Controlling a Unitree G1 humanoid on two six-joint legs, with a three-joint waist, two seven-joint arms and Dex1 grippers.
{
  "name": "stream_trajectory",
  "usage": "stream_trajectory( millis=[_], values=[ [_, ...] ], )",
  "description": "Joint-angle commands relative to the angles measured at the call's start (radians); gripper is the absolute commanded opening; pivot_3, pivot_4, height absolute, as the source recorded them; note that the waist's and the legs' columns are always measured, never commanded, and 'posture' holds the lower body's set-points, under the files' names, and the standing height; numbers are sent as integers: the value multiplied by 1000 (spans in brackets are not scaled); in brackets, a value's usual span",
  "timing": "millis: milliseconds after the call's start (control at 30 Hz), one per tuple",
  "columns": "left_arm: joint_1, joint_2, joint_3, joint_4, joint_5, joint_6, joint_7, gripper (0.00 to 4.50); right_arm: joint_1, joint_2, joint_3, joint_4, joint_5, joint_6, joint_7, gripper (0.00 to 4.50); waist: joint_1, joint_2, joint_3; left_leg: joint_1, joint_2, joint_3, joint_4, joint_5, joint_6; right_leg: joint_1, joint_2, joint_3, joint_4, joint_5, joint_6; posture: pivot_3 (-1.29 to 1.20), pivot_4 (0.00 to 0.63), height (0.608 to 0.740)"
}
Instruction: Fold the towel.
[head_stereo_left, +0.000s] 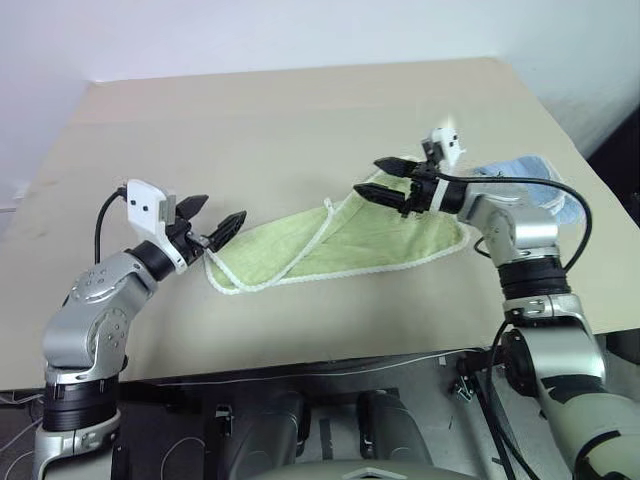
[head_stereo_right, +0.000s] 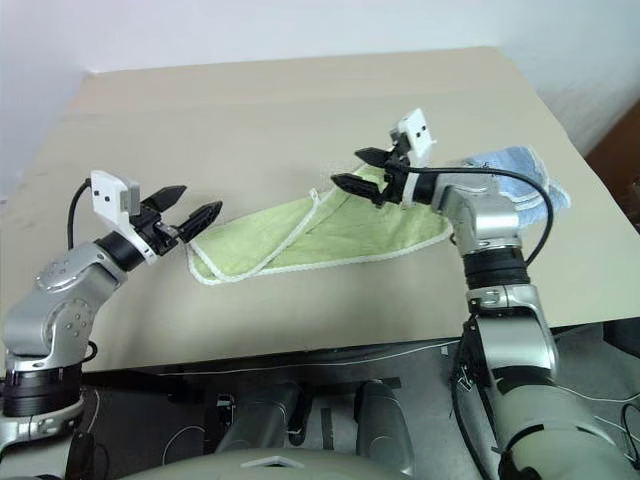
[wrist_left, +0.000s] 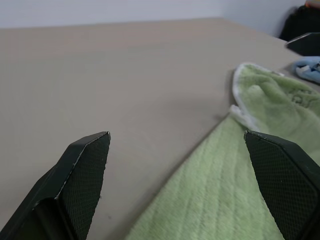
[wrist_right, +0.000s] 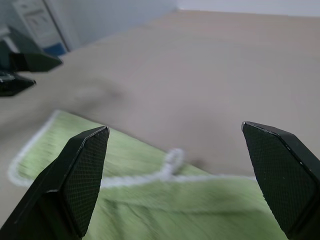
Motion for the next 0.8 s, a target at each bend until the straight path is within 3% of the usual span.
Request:
stream_trajectory(
  millis=[33,300,467,800],
  values=[
    [26,20,70,-53,-29,10,16,4500,-21,17,-4,-19,0,-33,-6,4477,1,0,0,0,0,0,0,0,0,0,0,0,0,0,0,0,150,740],
    [5,34,86,-88,-73,34,27,4500,-19,29,-4,-14,-22,-44,-35,4477,2,0,0,0,0,0,1,0,0,0,0,0,0,0,0,0,150,740],
    [35,84,46,-82,0,5,8,4500,-73,22,-4,142,-111,-125,-129,4477,-4,0,0,0,0,0,0,1,-1,0,0,0,0,0,0,0,150,740],
    [15,53,-12,-94,-63,10,-70,4500,-253,-60,-74,384,-119,-164,-130,4477,1,0,0,-1,0,2,-1,3,-5,-2,0,2,0,0,-1,0,150,740]
  ],
)
